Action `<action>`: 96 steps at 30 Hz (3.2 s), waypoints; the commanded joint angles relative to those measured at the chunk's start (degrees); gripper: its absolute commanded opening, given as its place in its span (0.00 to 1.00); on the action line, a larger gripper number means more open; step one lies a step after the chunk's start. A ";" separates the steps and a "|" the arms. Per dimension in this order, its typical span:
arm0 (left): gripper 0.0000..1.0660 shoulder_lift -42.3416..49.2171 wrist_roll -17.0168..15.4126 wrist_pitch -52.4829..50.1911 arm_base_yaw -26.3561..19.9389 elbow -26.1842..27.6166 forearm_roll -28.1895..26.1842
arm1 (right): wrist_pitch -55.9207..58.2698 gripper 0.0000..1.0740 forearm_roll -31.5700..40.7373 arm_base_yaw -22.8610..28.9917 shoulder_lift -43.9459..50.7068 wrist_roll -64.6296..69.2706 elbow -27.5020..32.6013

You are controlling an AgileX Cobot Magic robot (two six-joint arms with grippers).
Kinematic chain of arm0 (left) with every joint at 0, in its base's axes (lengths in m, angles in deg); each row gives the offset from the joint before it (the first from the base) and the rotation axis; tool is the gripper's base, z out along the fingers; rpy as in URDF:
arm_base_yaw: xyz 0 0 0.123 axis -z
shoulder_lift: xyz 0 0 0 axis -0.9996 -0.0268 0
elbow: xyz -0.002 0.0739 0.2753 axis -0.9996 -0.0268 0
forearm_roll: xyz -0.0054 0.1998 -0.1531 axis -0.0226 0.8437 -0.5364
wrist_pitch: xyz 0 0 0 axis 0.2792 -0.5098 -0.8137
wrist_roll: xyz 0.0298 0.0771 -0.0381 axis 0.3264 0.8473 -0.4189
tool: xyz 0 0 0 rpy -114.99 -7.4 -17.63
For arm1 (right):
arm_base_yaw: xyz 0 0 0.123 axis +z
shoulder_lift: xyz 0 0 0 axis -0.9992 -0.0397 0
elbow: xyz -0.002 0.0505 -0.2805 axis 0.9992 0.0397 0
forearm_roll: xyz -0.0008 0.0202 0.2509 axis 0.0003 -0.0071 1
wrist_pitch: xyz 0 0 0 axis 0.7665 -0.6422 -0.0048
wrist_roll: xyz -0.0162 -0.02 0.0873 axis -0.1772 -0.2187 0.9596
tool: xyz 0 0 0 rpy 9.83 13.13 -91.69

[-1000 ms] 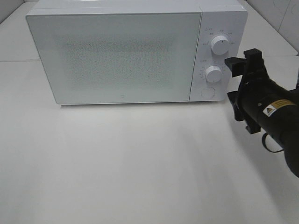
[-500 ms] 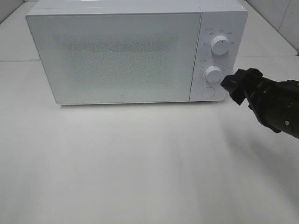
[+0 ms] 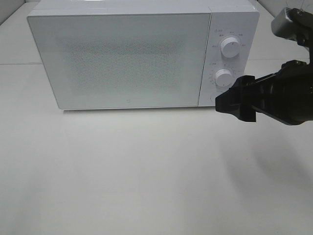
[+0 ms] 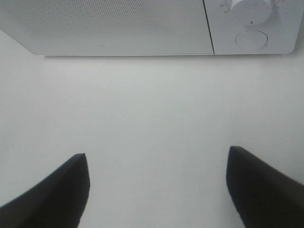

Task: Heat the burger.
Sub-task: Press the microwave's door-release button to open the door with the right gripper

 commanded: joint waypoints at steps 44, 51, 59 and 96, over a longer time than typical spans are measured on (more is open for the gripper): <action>0.95 1.20 -0.17 -0.17 -0.11 -0.11 0.29 | 51.74 0.83 -12.78 -30.54 54.20 -3.72 -1.83; 0.95 1.20 -0.17 -0.17 -0.11 -0.11 0.29 | 51.62 0.83 -13.52 -30.54 62.22 -8.59 1.55; 0.95 0.92 -0.17 -0.17 -0.11 -0.11 0.34 | 50.13 0.83 -12.89 -30.31 66.46 -10.14 3.67; 0.95 0.86 -0.17 -0.17 -0.11 -0.11 0.34 | 47.96 0.83 -12.89 -30.31 64.97 -9.91 2.52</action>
